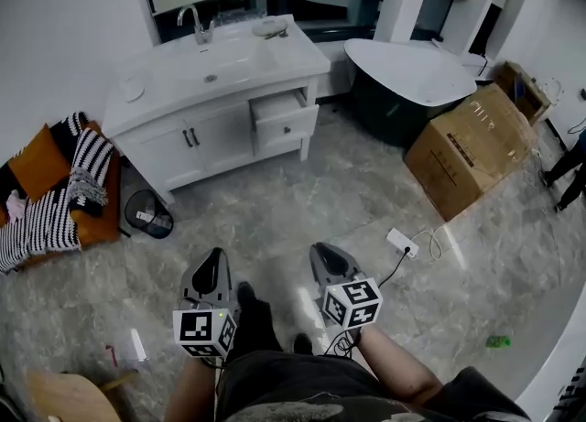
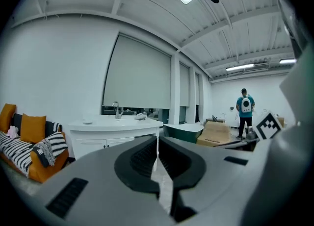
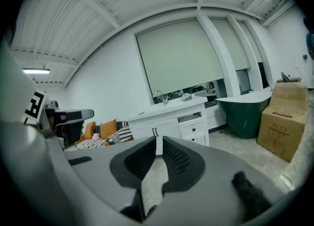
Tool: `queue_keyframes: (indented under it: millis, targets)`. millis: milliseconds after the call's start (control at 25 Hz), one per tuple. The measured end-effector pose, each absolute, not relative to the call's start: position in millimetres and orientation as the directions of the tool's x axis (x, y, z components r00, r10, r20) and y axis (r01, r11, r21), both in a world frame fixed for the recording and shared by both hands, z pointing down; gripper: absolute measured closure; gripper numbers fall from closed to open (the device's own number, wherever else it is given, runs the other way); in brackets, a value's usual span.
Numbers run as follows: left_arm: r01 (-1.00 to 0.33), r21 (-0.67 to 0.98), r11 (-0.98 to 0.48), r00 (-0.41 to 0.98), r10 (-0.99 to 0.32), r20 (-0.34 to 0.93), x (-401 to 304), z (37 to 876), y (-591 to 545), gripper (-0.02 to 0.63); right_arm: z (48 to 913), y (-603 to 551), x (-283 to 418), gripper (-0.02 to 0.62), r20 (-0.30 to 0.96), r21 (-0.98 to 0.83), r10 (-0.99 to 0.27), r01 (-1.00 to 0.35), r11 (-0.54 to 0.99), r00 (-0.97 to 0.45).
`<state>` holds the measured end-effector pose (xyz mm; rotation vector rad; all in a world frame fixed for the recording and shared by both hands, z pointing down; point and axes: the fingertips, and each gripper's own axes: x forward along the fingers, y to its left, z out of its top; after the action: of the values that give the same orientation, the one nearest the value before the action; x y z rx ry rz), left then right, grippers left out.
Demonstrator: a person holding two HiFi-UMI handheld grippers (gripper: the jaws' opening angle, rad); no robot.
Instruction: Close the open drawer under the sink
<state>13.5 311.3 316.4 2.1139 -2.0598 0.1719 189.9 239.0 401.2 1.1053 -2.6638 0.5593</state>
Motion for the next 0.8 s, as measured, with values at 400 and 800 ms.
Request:
queue_keyframes:
  millis: [400, 800]
  targets:
    - [-0.977, 0.150, -0.154, 0.193, -0.934, 0.301, -77.2, 366.6, 180.0, 0.586, 439.9, 113.7, 117.1, 0.563, 0.402, -0.250, -0.718, -0.823, 0.511, -0.568]
    - [-0.955, 0.174, -0.241, 0.285, -0.905, 0.315, -156.5, 379.4, 97.7, 0.586, 445.1, 23.7, 43.9, 0.563, 0.431, -0.221, -0.772, -0.884, 0.412, -0.467]
